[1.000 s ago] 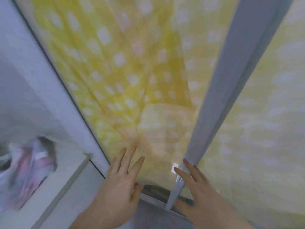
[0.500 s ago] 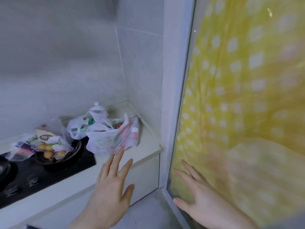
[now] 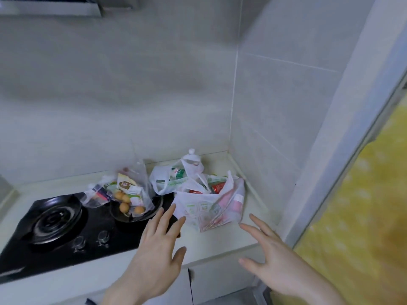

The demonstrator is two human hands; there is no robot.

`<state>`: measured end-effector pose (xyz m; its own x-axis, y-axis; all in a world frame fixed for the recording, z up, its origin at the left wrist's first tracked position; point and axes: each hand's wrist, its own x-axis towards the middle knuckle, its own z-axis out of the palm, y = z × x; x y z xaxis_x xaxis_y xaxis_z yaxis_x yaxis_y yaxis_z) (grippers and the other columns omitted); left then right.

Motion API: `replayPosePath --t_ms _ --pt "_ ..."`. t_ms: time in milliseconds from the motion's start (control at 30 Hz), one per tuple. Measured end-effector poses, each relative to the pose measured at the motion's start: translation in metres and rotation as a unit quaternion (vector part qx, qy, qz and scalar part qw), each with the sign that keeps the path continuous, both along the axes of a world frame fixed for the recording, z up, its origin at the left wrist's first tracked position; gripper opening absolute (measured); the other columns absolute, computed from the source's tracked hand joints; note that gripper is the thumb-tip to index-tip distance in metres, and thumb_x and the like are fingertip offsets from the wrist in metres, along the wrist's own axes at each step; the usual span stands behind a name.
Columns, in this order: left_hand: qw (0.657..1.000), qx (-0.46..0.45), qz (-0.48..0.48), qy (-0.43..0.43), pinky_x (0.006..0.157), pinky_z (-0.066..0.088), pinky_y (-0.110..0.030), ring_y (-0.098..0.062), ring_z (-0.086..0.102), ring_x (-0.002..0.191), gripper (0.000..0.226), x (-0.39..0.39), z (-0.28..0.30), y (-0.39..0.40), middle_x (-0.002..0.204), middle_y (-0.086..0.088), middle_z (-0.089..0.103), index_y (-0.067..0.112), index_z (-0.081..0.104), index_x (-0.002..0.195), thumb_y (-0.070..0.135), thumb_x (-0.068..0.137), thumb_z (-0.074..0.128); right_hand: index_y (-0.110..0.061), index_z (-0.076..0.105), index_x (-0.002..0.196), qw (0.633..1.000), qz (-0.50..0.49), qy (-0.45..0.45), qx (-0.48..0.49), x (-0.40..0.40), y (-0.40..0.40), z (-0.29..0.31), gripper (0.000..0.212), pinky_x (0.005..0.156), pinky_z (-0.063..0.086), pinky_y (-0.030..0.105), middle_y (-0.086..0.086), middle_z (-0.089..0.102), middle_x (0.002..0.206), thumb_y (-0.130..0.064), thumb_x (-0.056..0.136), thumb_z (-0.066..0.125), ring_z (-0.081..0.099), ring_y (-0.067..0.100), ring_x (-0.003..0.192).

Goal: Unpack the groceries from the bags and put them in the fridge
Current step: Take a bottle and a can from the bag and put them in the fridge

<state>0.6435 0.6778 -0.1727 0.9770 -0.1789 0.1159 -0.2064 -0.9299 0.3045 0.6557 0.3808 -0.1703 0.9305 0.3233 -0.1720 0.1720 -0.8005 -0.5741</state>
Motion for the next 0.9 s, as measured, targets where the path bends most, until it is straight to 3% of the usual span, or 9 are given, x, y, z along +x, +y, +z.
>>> replayPosePath --t_ms 167,333,500,633,833,900 --pt "1.000 -0.003 0.012 0.020 0.125 -0.006 -0.030 -0.013 -0.020 0.155 0.071 0.031 -0.012 0.013 0.164 0.019 -0.020 0.038 0.018 0.161 0.046 0.098 0.050 -0.047 0.029 0.154 1.000 0.025 -0.008 -0.008 0.054 0.019 -0.008 0.073 0.120 0.022 0.021 -0.028 0.002 0.165 -0.057 0.091 0.064 0.014 -0.001 0.154" --pt "0.999 -0.001 0.026 0.039 0.121 -0.009 -0.025 -0.014 -0.015 0.157 0.071 0.073 -0.024 0.009 0.167 0.017 -0.014 0.038 0.020 0.160 0.046 0.097 0.049 -0.045 0.035 0.152 0.999 0.049 -0.005 0.001 0.126 0.021 -0.019 0.068 0.117 0.022 0.016 -0.034 0.010 0.154 -0.053 0.091 0.066 0.018 -0.010 0.147" --pt "0.996 -0.016 0.046 0.072 0.126 0.002 -0.030 -0.013 -0.012 0.157 0.065 0.121 -0.037 -0.011 0.169 0.016 -0.004 0.039 0.024 0.159 0.042 0.098 0.047 -0.042 0.042 0.148 0.998 0.069 0.006 0.013 0.206 0.018 -0.035 0.060 0.109 0.024 0.014 -0.032 0.021 0.147 -0.045 0.093 0.067 0.030 -0.007 0.136" --pt "0.993 -0.027 0.073 0.093 0.126 0.003 -0.031 -0.014 -0.007 0.158 0.062 0.156 -0.047 -0.035 0.170 0.015 0.002 0.037 0.027 0.158 0.039 0.100 0.049 -0.033 0.051 0.144 0.996 0.090 0.026 0.006 0.274 0.016 -0.060 0.053 0.104 0.027 0.007 -0.021 0.038 0.149 -0.035 0.094 0.066 0.038 0.000 0.140" --pt "0.983 -0.028 0.119 0.134 0.128 0.007 -0.036 -0.016 -0.001 0.158 0.062 0.183 -0.071 -0.055 0.170 0.012 0.008 0.036 0.030 0.157 0.037 0.099 0.050 -0.029 0.062 0.133 0.992 0.113 0.040 -0.048 0.351 0.048 -0.089 0.041 0.108 0.043 0.030 -0.013 0.057 0.132 -0.027 0.093 0.062 0.053 0.011 0.126" --pt "0.981 -0.032 0.128 0.143 0.128 0.007 -0.036 -0.016 0.001 0.158 0.061 0.188 -0.078 -0.059 0.170 0.013 0.008 0.037 0.030 0.157 0.036 0.099 0.050 -0.036 0.067 0.119 0.988 0.120 0.049 -0.079 0.372 0.060 -0.112 0.035 0.100 0.053 0.038 -0.015 0.066 0.120 -0.030 0.086 0.057 0.062 0.015 0.115"
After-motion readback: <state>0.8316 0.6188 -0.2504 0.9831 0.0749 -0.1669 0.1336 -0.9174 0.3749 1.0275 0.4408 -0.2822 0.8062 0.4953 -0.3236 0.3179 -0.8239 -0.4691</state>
